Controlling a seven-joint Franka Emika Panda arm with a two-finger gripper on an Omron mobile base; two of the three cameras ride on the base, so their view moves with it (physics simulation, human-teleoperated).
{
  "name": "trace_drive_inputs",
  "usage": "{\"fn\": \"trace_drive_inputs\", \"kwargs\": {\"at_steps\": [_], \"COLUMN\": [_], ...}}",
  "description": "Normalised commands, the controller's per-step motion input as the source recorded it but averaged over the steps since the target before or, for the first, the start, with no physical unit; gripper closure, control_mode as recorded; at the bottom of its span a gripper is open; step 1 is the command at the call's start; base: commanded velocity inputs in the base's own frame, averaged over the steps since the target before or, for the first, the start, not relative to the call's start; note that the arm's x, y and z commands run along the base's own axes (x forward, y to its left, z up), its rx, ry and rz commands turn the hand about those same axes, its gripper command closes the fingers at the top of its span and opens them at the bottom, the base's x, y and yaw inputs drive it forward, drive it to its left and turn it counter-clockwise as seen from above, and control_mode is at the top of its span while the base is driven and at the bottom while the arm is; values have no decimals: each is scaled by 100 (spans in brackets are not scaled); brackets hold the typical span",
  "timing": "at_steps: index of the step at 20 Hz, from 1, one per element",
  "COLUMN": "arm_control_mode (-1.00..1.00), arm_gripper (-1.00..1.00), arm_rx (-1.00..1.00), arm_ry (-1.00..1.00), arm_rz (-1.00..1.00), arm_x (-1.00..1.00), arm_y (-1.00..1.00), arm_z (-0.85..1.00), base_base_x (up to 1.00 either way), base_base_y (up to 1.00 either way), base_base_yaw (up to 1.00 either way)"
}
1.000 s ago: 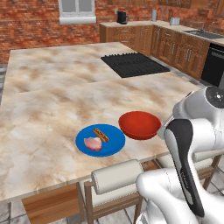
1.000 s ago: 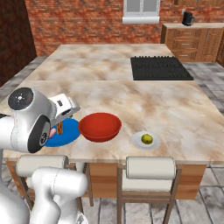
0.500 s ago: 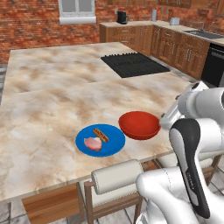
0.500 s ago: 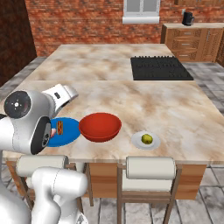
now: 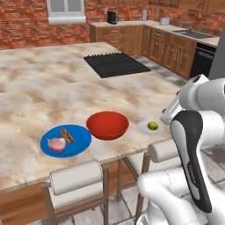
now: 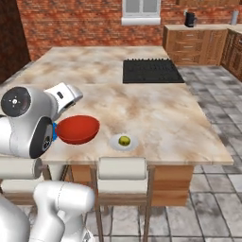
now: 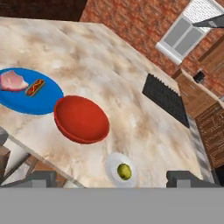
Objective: Take the smaller bowl and place it next to the appetizer plate on the dining counter , and place the larger bowl next to the plate with cooked food.
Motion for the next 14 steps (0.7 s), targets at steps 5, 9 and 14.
{"fn": "trace_drive_inputs", "kwargs": {"at_steps": [5,9,14], "arm_control_mode": [100,100,100], "arm_gripper": [-100,-100,-100], "arm_rx": [0,0,0], "arm_ry": [0,0,0], "arm_rz": [0,0,0], "arm_x": [0,0,0], "arm_y": [0,0,0], "arm_z": [0,0,0], "base_base_x": [-58,-28,-1], "base_base_y": [-100,-100,-100], "base_base_yaw": [-11,-9,-4]}}
